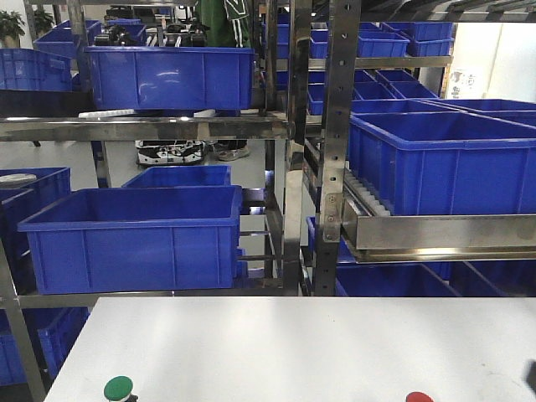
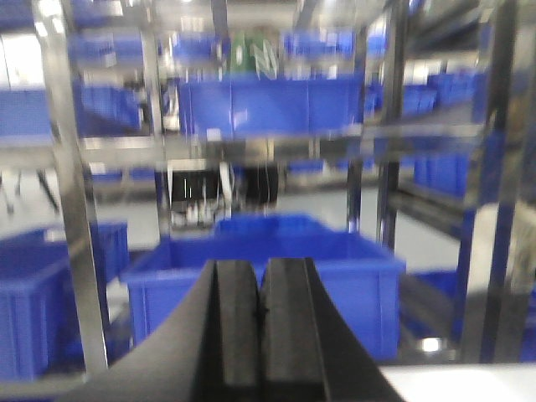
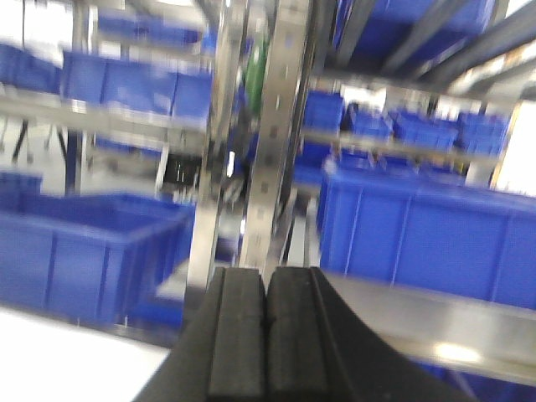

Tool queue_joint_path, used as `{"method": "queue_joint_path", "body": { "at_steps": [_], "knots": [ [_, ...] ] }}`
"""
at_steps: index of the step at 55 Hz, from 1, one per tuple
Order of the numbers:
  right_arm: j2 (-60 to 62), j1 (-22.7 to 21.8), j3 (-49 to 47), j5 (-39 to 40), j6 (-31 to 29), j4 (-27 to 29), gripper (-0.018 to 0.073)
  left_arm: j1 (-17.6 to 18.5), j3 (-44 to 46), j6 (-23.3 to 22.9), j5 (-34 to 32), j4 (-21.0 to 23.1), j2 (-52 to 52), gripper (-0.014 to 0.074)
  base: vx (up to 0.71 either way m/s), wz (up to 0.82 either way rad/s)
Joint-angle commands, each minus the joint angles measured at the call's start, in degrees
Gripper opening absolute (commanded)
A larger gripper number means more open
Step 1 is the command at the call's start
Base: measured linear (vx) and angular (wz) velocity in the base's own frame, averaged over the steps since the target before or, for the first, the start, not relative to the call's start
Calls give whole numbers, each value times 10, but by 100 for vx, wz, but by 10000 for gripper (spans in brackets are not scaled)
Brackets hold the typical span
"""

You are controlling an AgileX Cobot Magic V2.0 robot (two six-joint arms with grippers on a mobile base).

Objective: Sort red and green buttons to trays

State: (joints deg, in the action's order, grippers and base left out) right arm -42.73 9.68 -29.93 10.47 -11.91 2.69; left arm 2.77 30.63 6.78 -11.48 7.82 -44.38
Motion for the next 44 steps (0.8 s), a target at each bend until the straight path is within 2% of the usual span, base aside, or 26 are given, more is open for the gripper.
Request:
{"method": "queue_joint_path", "body": {
  "at_steps": [1,9,15,21,25,33,39,44],
  "knots": [
    [-62,0,-21,78,-5,-4,-5,1,39,-2,-58,-1,-55,-3,0,0],
    [-115,0,-21,83,0,-4,32,1,46,-2,-63,-42,-108,31,0,0],
    [-124,0,-21,81,14,-4,123,1,46,-6,-62,-56,-134,108,0,0],
    [-126,0,-21,85,14,-4,293,1,46,-6,-66,-56,-151,227,0,0],
    [-132,0,-21,95,14,4,460,1,46,-6,-68,-56,-161,330,0,0],
    [-142,0,-21,136,14,17,711,1,46,-6,-76,-56,-175,501,0,0],
    [-146,0,-20,157,33,16,729,1,46,-6,-93,-56,-180,559,0,0],
    [-189,0,-1,177,36,14,718,1,46,-6,-102,-56,-181,563,0,0]
  ]
}}
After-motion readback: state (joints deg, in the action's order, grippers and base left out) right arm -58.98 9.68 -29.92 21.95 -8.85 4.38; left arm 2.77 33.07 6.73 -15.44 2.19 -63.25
